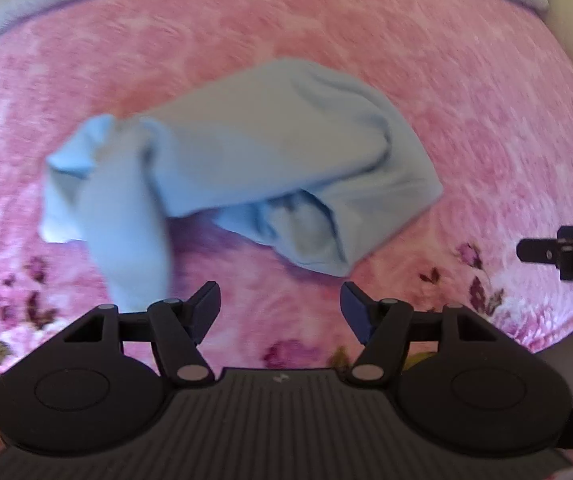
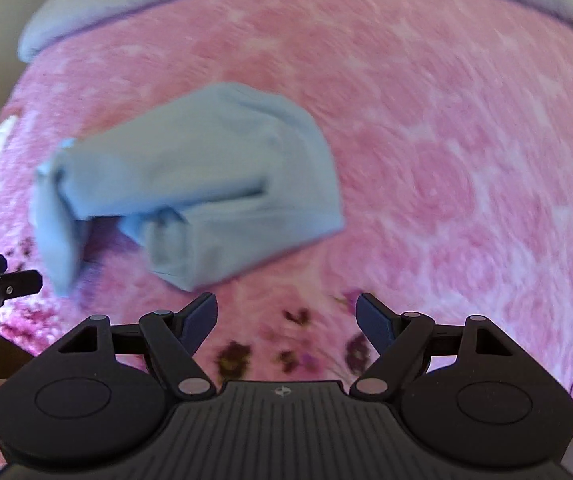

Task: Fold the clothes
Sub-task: 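Move both grippers down toward the crumpled sweatshirt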

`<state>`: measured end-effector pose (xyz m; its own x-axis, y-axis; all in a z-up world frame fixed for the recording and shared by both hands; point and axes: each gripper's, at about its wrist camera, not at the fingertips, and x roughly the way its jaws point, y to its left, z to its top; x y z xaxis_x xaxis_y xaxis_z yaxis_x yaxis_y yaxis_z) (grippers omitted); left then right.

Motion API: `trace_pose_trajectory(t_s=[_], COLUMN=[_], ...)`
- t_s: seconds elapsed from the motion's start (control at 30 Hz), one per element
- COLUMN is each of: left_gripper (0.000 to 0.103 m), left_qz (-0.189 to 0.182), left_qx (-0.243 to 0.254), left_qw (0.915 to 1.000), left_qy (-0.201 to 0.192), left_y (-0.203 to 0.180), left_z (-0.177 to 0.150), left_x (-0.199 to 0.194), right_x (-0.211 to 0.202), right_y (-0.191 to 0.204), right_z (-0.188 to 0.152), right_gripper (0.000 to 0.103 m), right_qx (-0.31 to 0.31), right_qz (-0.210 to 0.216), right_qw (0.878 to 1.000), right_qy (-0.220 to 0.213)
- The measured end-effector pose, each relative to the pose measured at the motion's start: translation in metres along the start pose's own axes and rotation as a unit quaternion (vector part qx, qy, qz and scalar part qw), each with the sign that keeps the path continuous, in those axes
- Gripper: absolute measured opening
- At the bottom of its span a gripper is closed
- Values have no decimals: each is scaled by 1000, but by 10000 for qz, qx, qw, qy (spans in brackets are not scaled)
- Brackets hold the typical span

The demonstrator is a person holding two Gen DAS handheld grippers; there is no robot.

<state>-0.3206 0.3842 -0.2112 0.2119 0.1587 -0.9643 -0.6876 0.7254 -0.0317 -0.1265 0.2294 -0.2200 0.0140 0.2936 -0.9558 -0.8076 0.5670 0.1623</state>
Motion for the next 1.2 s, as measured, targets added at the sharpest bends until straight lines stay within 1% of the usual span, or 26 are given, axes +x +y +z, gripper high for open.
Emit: trace_pose_trajectory(t_s=[0.1, 0.17, 0.4, 0.47, 0.53, 0.6, 0.7, 0.8, 0.87, 0.9, 0.93, 0.97, 1.03, 1.07, 1.13, 1.2], left_gripper=[65, 66, 70, 71, 78, 78, 78, 81, 81, 79, 68, 60, 9, 9, 9, 8], left_qz=[-155, -154, -246, -121, 41, 232, 590, 776, 826, 820, 728, 620, 632, 641, 523, 777], left_qx=[165, 245, 474, 633, 784, 892, 860, 776, 750, 723, 634, 506, 305, 196, -194, -215], left_qw=[9997, 9995, 9986, 9979, 9968, 9955, 9942, 9938, 9937, 9939, 9951, 9964, 9970, 9972, 9980, 9960], left_qy=[64, 105, 42, -46, -143, -236, -257, -175, -134, -138, -198, -275, -330, -323, -303, -391], left_y=[-33, -53, -131, -151, -169, -181, -187, -191, -192, -191, -186, -179, -162, -151, -120, -92], left_z=[3, 8, 32, 41, 49, 55, 62, 67, 68, 68, 66, 65, 61, 59, 53, 41], left_x=[30, 49, 112, 126, 140, 152, 174, 199, 212, 217, 217, 215, 205, 199, 183, 157], right_x=[18, 31, 75, 88, 98, 107, 119, 129, 135, 138, 140, 142, 145, 146, 148, 149], right_y=[-27, -45, -109, -128, -143, -157, -173, -180, -182, -183, -182, -182, -179, -178, -176, -174], right_z=[2, 4, 31, 39, 46, 53, 62, 68, 74, 76, 78, 79, 81, 82, 85, 89], right_gripper=[78, 78, 78, 78, 78, 78, 78, 78, 78, 78, 78, 78, 78, 78, 78, 78], right_qx=[118, 166, 118, 170, 250, 316, 337, 311, 307, 308, 304, 298, 249, 223, 172, 121], right_qz=[-82, -135, -162, -221, -285, -304, -302, -302, -310, -317, -322, -327, -332, -333, -325, -302], right_qw=[9998, 9996, 9995, 9991, 9987, 9984, 9983, 9984, 9984, 9983, 9983, 9983, 9984, 9984, 9984, 9985], right_qy=[117, 170, 262, 306, 353, 359, 353, 356, 369, 372, 374, 377, 388, 394, 418, 430])
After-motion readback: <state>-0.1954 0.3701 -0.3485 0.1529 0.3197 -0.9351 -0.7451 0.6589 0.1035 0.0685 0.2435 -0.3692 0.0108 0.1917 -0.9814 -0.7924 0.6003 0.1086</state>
